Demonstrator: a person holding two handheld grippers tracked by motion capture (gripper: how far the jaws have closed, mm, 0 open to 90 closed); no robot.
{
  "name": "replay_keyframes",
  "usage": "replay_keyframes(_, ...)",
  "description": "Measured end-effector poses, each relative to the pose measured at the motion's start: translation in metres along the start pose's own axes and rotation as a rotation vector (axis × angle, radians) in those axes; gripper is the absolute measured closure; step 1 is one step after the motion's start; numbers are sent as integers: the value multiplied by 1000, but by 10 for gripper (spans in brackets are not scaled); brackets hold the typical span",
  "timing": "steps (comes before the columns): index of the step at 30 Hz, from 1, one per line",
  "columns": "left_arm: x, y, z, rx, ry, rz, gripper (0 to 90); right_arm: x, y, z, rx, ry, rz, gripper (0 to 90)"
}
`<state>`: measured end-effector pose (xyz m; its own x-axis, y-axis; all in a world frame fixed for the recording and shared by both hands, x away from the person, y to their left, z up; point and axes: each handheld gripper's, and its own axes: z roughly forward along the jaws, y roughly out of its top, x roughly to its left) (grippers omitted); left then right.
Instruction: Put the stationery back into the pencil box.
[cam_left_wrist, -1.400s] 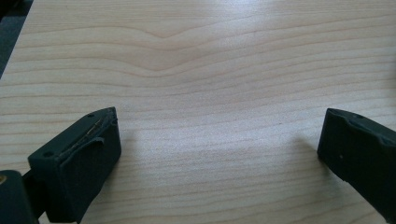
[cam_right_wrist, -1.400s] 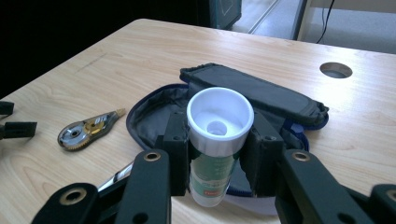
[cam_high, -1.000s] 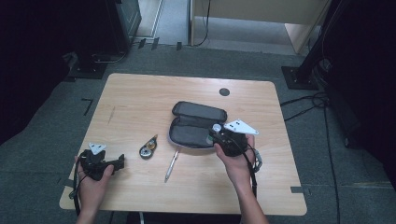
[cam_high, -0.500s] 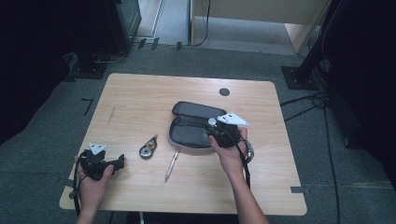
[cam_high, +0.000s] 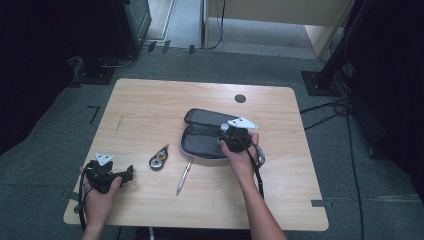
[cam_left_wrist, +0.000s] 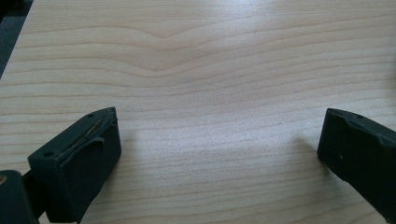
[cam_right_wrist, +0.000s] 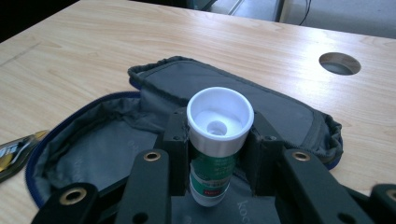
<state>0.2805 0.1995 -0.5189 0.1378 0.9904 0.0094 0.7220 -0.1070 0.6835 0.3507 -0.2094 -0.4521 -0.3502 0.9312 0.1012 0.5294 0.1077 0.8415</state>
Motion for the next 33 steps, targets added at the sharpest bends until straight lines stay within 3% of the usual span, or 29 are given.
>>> replay_keyframes(11,0,0,0,-2,0,-1,0,5,-9,13,-39,-1,-27,659)
replay_keyframes(14,0,0,0,-2,-1,-2,0,7,-16,16,-20,10,-28,659)
replay_keyframes(28,0,0,0,-2,-1,-2,0,8,-28,-6,28,72,-58,659)
replay_keyframes(33,0,0,0,-2,0,-2,0,1,-37,-17,53,90,-35,659)
